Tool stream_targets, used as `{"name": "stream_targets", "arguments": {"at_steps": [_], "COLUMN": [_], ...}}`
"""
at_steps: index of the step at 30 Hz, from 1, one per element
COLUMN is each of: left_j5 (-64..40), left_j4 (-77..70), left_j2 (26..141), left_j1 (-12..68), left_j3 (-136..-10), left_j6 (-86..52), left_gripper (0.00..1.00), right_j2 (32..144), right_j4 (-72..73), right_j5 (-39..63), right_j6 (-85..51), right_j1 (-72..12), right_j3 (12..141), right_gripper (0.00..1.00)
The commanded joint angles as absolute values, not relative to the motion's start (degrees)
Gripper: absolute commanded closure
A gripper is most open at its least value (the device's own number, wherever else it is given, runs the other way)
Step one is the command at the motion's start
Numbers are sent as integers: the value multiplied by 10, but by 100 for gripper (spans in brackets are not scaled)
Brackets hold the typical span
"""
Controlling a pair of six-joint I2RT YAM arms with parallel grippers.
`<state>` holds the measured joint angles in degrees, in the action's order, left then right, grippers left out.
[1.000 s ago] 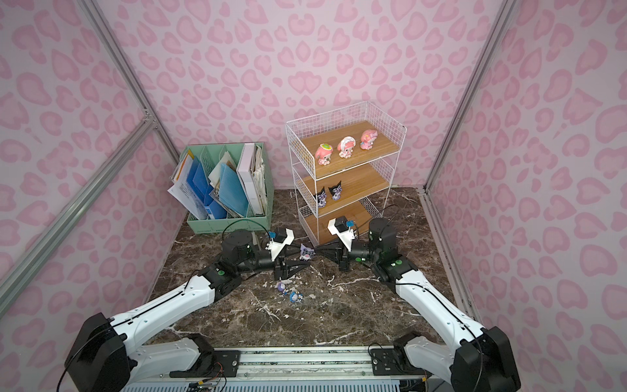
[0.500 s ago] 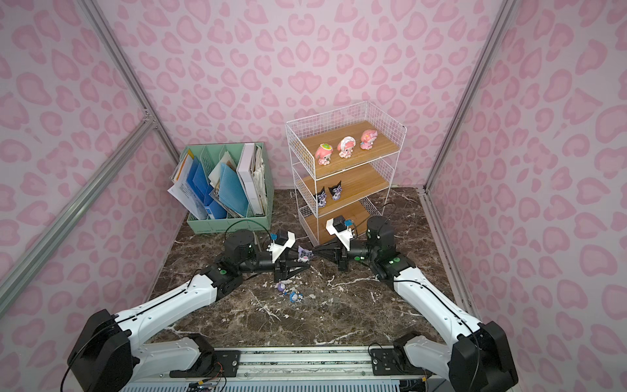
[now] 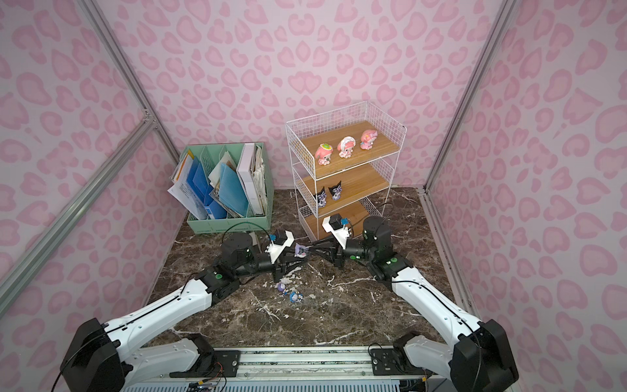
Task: Organize plastic toys on shelves
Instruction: Pick up the plastic toy at the center of the board.
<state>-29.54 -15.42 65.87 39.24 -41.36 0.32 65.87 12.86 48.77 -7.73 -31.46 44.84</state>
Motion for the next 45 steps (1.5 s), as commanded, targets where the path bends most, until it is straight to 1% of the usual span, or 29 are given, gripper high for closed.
{"name": "stream_targets", "arguments": {"at_steps": [1,3,4,8,9,11,16,19,21,24,32,40,45], "left_j5": [-176,-135,-117,-71,-66,-66,-67,-68,-71,-74,-73,-69,-64], "left_j4": [-179,-190,-195,-213,-216,-223,-224,-225,-228,-227,-223,-222,-220], "left_j2": [656,657,658,656,655,652,655,658,658,659,665,664,664], "left_j1": [403,414,420,426,426,428,437,439,440,441,445,447,448], "left_j3": [-407,-403,-401,-394,-392,-391,-396,-397,-396,-398,-401,-402,-403], "left_j6": [-10,-12,-12,-13,-14,-14,-6,-6,-7,-6,-2,-1,-4], "left_gripper": [90,91,90,90,90,90,90,90,90,90,90,90,89], "right_j2": [634,616,610,591,588,583,607,617,619,630,664,681,686], "right_j4": [180,206,216,231,234,240,240,252,271,284,286,279,271], "right_j5": [354,282,253,182,170,145,79,6,-18,-27,-23,-15,-13], "right_j6": [-148,-175,-182,-220,-230,-251,-280,-286,-294,-296,-298,-302,-302], "right_j1": [-347,-380,-397,-430,-432,-444,-485,-511,-516,-517,-523,-529,-533], "right_j3": [424,405,397,381,377,374,393,390,385,389,418,430,432], "right_gripper": [63,55,53,48,48,44,42,41,40,40,47,58,58]}}
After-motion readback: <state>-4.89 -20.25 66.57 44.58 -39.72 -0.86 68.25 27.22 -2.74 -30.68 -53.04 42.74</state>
